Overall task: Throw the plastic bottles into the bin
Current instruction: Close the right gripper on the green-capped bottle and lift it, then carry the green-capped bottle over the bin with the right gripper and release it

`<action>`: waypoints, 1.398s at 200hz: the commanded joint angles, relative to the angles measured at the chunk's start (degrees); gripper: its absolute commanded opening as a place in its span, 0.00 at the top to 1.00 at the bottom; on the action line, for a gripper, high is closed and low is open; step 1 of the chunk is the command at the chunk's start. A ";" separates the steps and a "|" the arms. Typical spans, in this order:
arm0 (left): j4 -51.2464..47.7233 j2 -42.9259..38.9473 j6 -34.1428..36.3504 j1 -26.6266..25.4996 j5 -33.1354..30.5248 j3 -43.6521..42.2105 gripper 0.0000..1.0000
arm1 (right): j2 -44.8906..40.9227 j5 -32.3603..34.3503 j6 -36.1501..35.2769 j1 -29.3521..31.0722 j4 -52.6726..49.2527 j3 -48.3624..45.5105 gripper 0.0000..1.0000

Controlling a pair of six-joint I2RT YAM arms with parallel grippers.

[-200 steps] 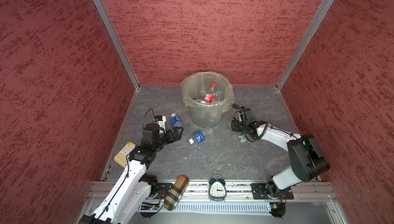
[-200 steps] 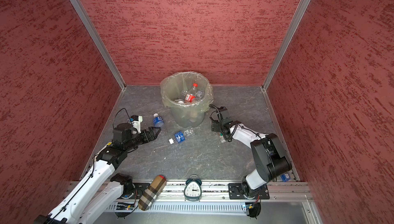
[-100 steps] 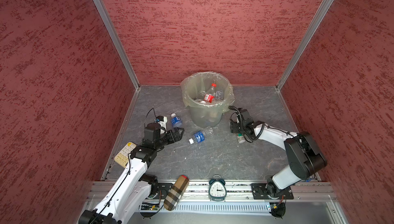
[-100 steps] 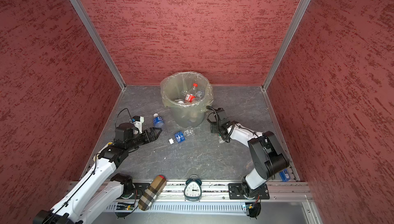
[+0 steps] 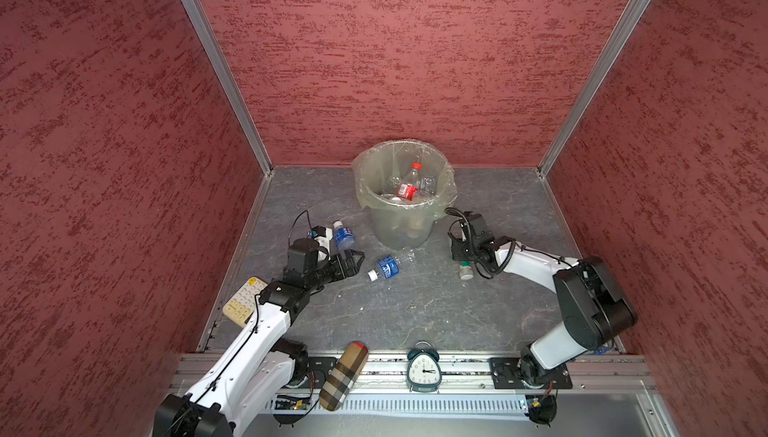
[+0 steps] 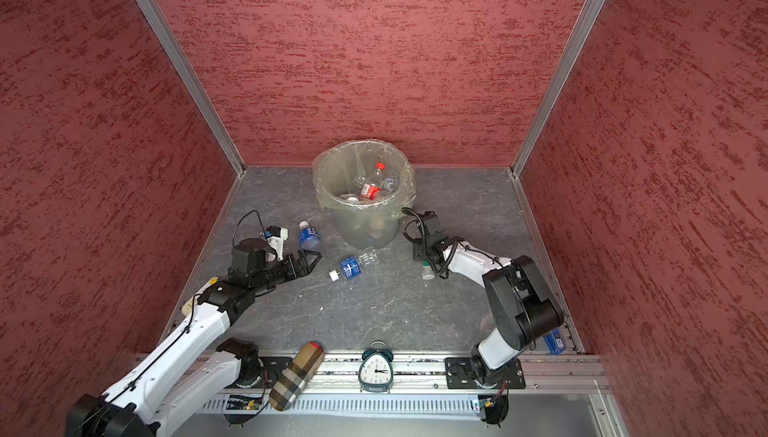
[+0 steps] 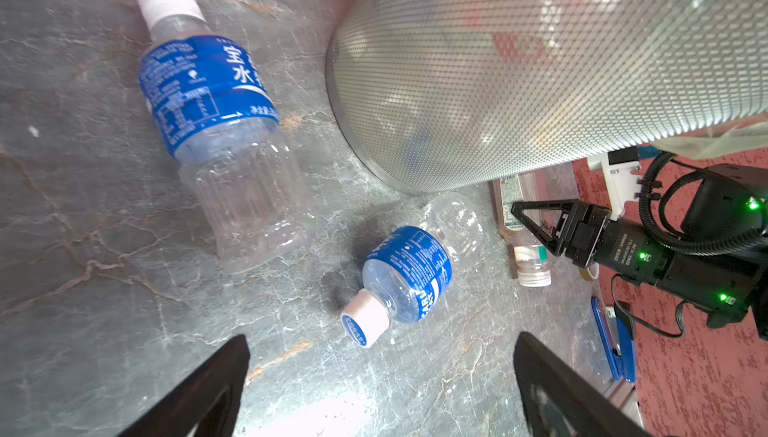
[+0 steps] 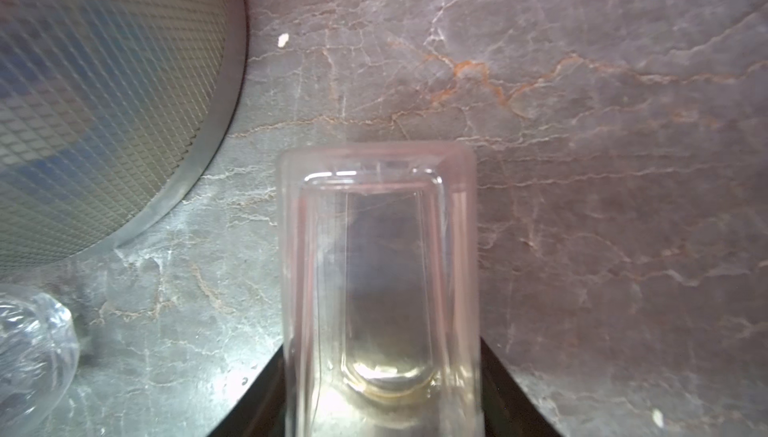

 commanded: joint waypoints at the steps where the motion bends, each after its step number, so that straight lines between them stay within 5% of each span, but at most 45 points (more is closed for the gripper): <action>1: 0.56 -0.01 -0.01 -1.02 -1.45 -0.44 0.01 | -3.53 1.86 0.77 0.44 -0.57 -1.28 0.56; 121: 1.45 1.29 0.84 -9.03 -5.84 1.34 0.01 | -29.23 -1.01 5.48 4.87 -4.13 -11.82 0.70; 195: 2.65 2.83 1.22 -14.18 -8.53 2.80 0.00 | -47.59 0.93 5.87 12.26 -4.45 -16.04 0.71; 279: 2.32 4.02 1.72 -17.17 -10.41 4.49 0.01 | -57.65 1.33 3.72 16.19 -2.73 -16.99 0.71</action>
